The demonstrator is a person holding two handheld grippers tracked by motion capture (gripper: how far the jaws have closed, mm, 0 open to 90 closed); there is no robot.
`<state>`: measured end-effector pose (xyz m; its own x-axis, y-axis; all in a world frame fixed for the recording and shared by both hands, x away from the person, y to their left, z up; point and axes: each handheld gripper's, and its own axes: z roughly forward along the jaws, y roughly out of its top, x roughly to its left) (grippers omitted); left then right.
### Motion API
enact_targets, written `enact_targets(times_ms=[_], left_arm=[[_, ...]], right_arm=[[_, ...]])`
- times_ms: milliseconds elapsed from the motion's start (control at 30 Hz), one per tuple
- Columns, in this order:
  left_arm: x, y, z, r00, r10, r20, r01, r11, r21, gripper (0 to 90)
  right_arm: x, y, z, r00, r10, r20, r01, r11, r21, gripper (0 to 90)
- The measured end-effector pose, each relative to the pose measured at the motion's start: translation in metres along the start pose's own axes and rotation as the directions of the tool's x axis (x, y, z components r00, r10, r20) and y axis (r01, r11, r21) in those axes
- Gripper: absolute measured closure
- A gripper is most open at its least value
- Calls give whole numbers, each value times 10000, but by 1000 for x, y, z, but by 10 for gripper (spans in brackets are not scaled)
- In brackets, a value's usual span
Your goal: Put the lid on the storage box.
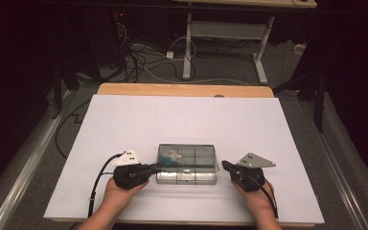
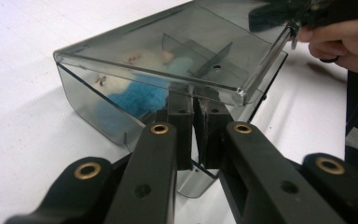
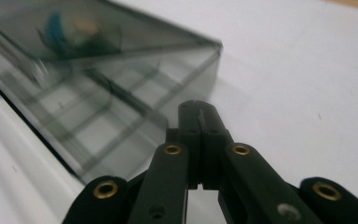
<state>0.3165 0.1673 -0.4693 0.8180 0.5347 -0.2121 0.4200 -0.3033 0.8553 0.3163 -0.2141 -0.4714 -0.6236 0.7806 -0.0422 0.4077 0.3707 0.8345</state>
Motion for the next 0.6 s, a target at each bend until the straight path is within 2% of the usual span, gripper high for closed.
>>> enact_targets(times_ms=[100,233,367,433,600], left_arm=[[-2,-3,-3,9999,82,-85,-82,10000,17,842],[-1,-7,-8,9999,114,-122,-113,9999,65,841],[1,-12,-12,9999,64,-134,-63,9999,101,841],[1,-14,-13,9998,133,-140,-130,9998,180,840],[3,-22,-16,9997,124,-231,-117,9994,318,840]], right_arm=[[-3,-10,-1,9996,290,10,-290,9983,509,726],[-4,-18,-4,9983,554,-167,-537,9943,923,492],[-4,-21,-7,9984,519,-219,-498,9949,878,246],[-6,-22,-7,9978,602,-263,-578,9948,842,158],[-7,-22,-6,9971,708,-294,-680,9940,861,35]])
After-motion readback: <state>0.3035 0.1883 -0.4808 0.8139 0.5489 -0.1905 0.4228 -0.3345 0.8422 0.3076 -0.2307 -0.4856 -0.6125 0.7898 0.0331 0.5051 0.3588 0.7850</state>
